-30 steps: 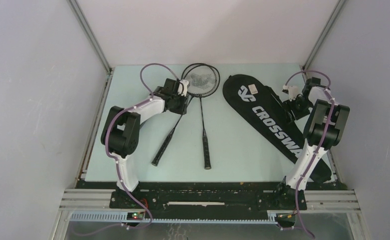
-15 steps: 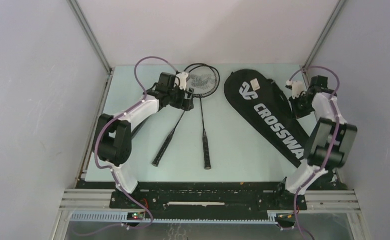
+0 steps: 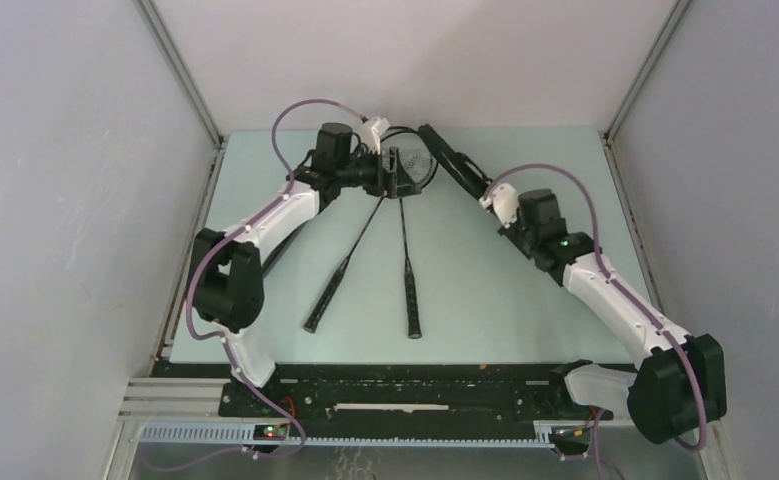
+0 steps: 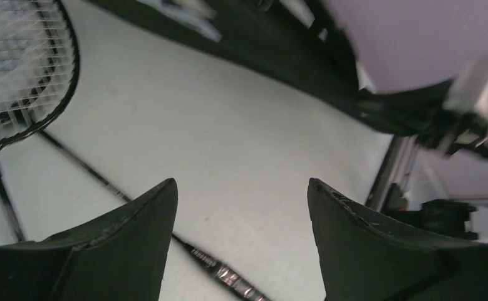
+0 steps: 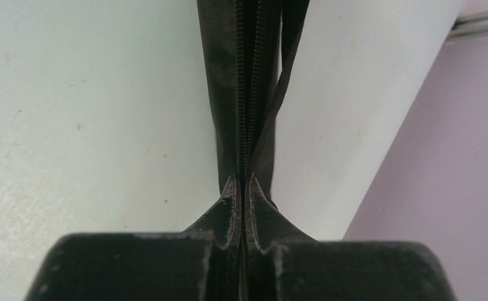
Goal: Pack up the badminton gear
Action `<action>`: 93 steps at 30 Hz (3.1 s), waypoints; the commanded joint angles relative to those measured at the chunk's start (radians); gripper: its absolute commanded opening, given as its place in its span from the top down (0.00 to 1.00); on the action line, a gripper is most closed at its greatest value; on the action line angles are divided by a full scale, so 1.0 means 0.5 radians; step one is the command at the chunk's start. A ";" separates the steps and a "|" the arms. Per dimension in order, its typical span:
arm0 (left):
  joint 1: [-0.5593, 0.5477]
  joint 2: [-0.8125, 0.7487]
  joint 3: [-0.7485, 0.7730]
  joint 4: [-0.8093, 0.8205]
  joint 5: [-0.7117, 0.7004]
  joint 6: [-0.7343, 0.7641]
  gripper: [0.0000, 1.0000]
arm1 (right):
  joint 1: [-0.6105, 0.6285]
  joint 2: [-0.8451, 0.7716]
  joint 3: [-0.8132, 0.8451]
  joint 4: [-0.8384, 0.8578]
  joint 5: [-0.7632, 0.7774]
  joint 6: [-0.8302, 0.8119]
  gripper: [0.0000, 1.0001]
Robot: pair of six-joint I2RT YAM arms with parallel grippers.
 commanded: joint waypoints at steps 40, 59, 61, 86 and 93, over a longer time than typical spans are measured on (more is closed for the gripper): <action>-0.347 0.268 -0.060 0.459 -0.345 -0.596 0.44 | 0.532 -0.043 -0.004 0.083 -0.345 0.653 1.00; -0.338 0.200 -0.131 0.565 -0.221 -0.640 0.36 | 0.520 -0.034 -0.004 0.062 -0.407 0.650 1.00; -0.336 0.203 -0.125 0.565 -0.219 -0.653 0.36 | 0.520 -0.035 -0.004 0.059 -0.402 0.642 1.00; -0.287 0.287 -0.114 0.610 -0.208 -0.806 0.37 | 0.514 -0.046 -0.004 0.043 -0.532 0.650 1.00; -0.287 0.333 -0.052 0.541 -0.314 -0.882 0.42 | 0.553 -0.083 -0.004 0.084 -0.604 0.624 1.00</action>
